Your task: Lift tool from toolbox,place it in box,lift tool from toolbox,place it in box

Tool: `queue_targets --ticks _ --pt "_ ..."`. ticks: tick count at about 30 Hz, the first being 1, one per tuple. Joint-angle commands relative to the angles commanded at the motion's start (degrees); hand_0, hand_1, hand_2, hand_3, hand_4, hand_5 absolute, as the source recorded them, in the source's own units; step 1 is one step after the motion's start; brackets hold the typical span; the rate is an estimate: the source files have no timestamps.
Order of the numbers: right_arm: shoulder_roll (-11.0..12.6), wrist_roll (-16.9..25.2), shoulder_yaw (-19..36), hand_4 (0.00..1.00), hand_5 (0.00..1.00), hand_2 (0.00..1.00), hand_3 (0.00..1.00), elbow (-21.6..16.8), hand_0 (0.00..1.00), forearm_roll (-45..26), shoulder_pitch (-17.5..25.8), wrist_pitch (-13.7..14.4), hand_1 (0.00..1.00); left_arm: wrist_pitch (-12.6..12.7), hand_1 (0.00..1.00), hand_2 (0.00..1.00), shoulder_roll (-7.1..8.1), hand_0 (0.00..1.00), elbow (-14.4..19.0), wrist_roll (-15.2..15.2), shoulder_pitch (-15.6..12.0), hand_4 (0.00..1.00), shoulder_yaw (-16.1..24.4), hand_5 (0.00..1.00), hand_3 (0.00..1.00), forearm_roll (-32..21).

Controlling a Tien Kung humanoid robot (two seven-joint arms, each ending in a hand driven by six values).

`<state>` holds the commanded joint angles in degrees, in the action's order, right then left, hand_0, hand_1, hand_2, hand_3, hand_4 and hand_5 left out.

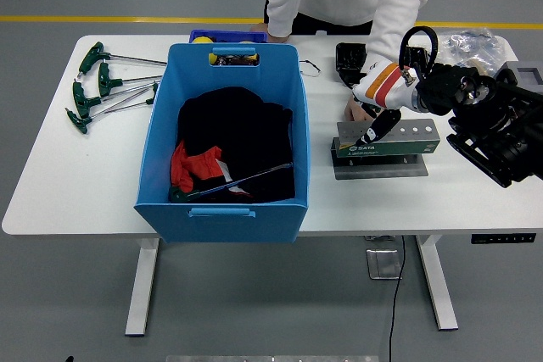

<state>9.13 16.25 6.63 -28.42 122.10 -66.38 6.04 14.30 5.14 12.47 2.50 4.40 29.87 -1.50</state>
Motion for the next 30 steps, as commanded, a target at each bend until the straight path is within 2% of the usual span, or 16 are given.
queue_targets --ticks 10,11,16,17,22,23,28,29,30 --pt "0.3 0.7 1.1 0.998 0.817 0.437 0.331 0.2 0.709 2.7 0.0 -1.9 0.432 0.0 0.767 0.834 0.03 0.688 0.0 0.1 0.0 0.998 -0.2 0.773 0.85 -0.1" --pt "0.3 0.7 1.2 0.998 0.819 0.38 0.292 0.2 0.68 2.8 0.0 -2.0 0.376 0.0 0.767 0.834 0.03 0.685 0.0 0.1 0.0 0.998 -0.2 0.776 0.85 -0.1" --pt "0.5 0.7 1.3 0.998 0.819 0.38 0.292 0.4 0.68 3.0 0.0 -2.9 0.376 -0.1 0.767 0.834 0.04 0.685 0.0 0.1 0.0 0.998 -0.2 0.776 0.85 -0.2" --pt "0.5 0.6 1.4 0.998 0.824 0.326 0.26 0.5 0.612 3.1 0.0 -3.0 0.311 -0.1 0.767 0.835 0.04 0.686 0.0 0.1 0.0 0.998 -0.2 0.778 0.85 -0.2" --pt "0.8 0.8 1.4 0.998 0.824 0.326 0.26 0.7 0.612 2.9 0.1 -2.9 0.311 -0.1 0.767 0.835 0.08 0.686 0.0 0.1 0.0 0.998 -0.3 0.778 0.85 -0.3" --pt "0.8 0.8 1.4 0.998 0.825 0.251 0.219 0.8 0.468 2.8 0.1 -2.8 0.218 -0.1 0.767 0.834 0.08 0.685 0.0 0.1 0.0 0.998 -0.3 0.78 0.85 -0.3" --pt "0.9 0.8 1.4 0.998 0.825 0.251 0.219 0.8 0.468 2.5 0.1 -2.8 0.218 -0.1 0.767 0.834 0.08 0.685 -0.1 0.1 0.0 0.998 -0.3 0.78 0.85 -0.2" --pt "0.9 0.9 1.4 0.998 0.772 0.164 0.127 0.8 0.171 2.3 0.1 -2.6 0.107 -0.1 0.767 0.834 0.07 0.686 -0.1 0.1 0.0 0.998 -0.3 0.783 0.85 -0.2" --pt "0.9 1.0 1.4 0.998 0.772 0.164 0.127 0.8 0.171 2.0 0.1 -2.3 0.107 -0.1 0.767 0.834 0.07 0.686 -0.1 0.1 -0.1 0.998 -0.3 0.783 0.85 -0.2"
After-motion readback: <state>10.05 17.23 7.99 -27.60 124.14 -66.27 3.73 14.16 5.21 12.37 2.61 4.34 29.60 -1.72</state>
